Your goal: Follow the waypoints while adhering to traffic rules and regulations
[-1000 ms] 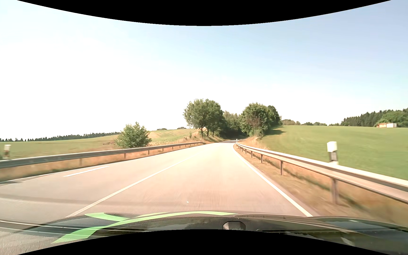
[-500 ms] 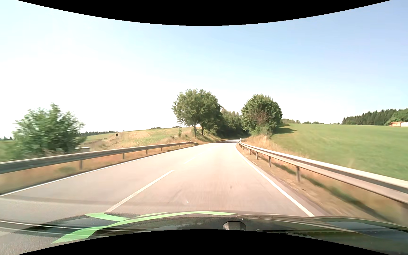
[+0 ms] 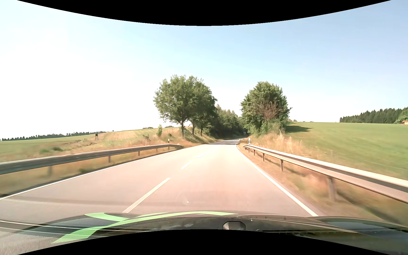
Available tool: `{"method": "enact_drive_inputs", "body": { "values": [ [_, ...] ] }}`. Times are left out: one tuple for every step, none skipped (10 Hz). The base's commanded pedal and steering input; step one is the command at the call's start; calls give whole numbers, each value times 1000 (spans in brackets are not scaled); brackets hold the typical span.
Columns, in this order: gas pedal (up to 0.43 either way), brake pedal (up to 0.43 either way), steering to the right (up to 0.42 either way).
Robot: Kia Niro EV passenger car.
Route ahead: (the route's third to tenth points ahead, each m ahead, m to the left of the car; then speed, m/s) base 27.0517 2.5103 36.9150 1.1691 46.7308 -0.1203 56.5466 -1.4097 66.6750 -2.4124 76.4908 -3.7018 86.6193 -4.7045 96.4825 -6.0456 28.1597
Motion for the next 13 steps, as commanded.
{"method": "enact_drive_inputs", "body": {
  "values": [
    [319, 0, 13],
    [319, 0, 13],
    [319, 0, 13],
    [319, 0, 13],
    [319, 0, 13],
    [319, 0, 13],
    [319, 0, 12],
    [319, 0, 11],
    [319, 0, 11],
    [319, 0, 10],
    [319, 0, 9],
    [319, 0, 9],
    [339, 0, 9]
  ]
}}
